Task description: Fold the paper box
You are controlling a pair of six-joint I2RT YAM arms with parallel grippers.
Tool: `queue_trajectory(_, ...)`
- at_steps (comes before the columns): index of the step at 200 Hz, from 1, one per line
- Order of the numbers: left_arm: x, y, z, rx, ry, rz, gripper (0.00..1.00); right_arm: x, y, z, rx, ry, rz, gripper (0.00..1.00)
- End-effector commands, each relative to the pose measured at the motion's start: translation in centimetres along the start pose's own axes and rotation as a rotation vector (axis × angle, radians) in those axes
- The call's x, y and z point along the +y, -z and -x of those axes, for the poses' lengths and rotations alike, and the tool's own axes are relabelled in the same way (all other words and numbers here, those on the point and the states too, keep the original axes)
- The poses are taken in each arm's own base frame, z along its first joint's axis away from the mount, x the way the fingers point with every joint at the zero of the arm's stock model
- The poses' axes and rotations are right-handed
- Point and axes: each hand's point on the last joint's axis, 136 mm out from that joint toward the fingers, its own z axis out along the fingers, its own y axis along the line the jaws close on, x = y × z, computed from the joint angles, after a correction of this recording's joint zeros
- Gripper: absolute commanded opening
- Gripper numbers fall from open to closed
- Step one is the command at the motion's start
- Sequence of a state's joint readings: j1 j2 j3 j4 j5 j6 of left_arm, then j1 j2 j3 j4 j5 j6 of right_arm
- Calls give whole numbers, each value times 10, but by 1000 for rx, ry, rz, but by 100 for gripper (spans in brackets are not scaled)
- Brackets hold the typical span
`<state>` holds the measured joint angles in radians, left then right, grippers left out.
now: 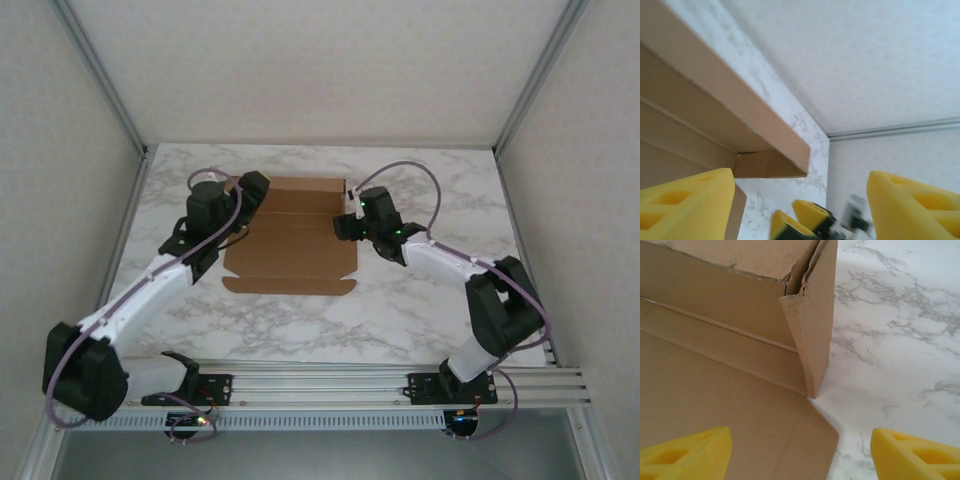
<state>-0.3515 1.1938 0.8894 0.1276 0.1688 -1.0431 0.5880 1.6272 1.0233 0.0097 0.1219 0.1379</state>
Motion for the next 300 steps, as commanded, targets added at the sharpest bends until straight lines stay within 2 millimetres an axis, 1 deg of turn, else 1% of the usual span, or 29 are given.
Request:
queue_trajectory(1, 3, 20, 11, -52, -108, 26, 69, -21, -18, 25, -66, 50, -176, 70)
queue_trajectory(21, -11, 35, 22, -99, -151, 1, 69, -25, -35, 29, -64, 56, -246, 66)
queue_trajectory(38, -19, 44, 31, -134, -185, 0, 68, -22, -47, 31, -66, 63, -260, 63)
queue_trajectory(44, -21, 46, 34, -146, -197, 0, 68, -20, -51, 34, -71, 64, -265, 61)
queue_trajectory(50, -22, 48, 36, -156, -206, 3, 68, -20, -55, 33, -65, 67, -273, 59)
queue_trajectory(67, -24, 51, 44, -187, -233, 11, 68, -19, -62, 38, -78, 69, -303, 49)
queue_trajectory(82, -25, 55, 49, -212, -256, 18, 68, -20, -68, 37, -75, 82, -323, 41)
queue_trajectory(98, -25, 61, 58, -261, -271, 33, 68, -26, -68, 38, -73, 109, -375, 30)
queue_trajectory(107, -24, 65, 63, -294, -284, 47, 68, -30, -65, 38, -73, 127, -400, 26)
queue_trajectory(128, -15, 72, 78, -385, -289, 93, 67, -38, -59, 35, -59, 195, -420, 24)
queue_trajectory(141, -12, 71, 79, -404, -315, 99, 66, -48, -54, 31, -49, 211, -414, 22)
queue_trajectory(156, -9, 65, 77, -402, -354, 92, 66, -65, -45, 27, -41, 188, -399, 21)
queue_trajectory(167, -9, 55, 73, -363, -384, 87, 66, -78, -40, 24, -36, 160, -381, 20)
queue_trajectory(173, -7, 47, 71, -327, -402, 94, 66, -84, -39, 20, -26, 149, -362, 20)
queue_trajectory(194, 1, 17, 66, -193, -425, 143, 68, -101, -32, 19, -30, 141, -339, 17)
queue_trajectory(204, 4, 5, 65, -139, -418, 151, 68, -105, -31, 18, -34, 143, -310, 16)
queue_trajectory(219, 4, -11, 53, -50, -409, 103, 68, -105, -31, 19, -44, 155, -260, 16)
queue_trajectory(236, 1, -27, 38, 36, -401, 40, 68, -100, -33, 19, -52, 179, -204, 17)
queue_trajectory(247, 0, -38, 26, 101, -385, 3, 68, -100, -33, 20, -57, 183, -202, 20)
queue_trajectory(263, 2, -54, 8, 211, -355, -35, 66, -100, -34, 21, -50, 174, -196, 28)
queue_trajectory(268, 5, -58, 2, 241, -342, -39, 66, -99, -34, 21, -47, 166, -196, 33)
queue_trajectory(277, 12, -66, -2, 270, -328, -21, 66, -99, -33, 20, -43, 156, -196, 40)
queue_trajectory(300, 27, -78, -3, 294, -312, 21, 66, -102, -32, 20, -45, 137, -208, 45)
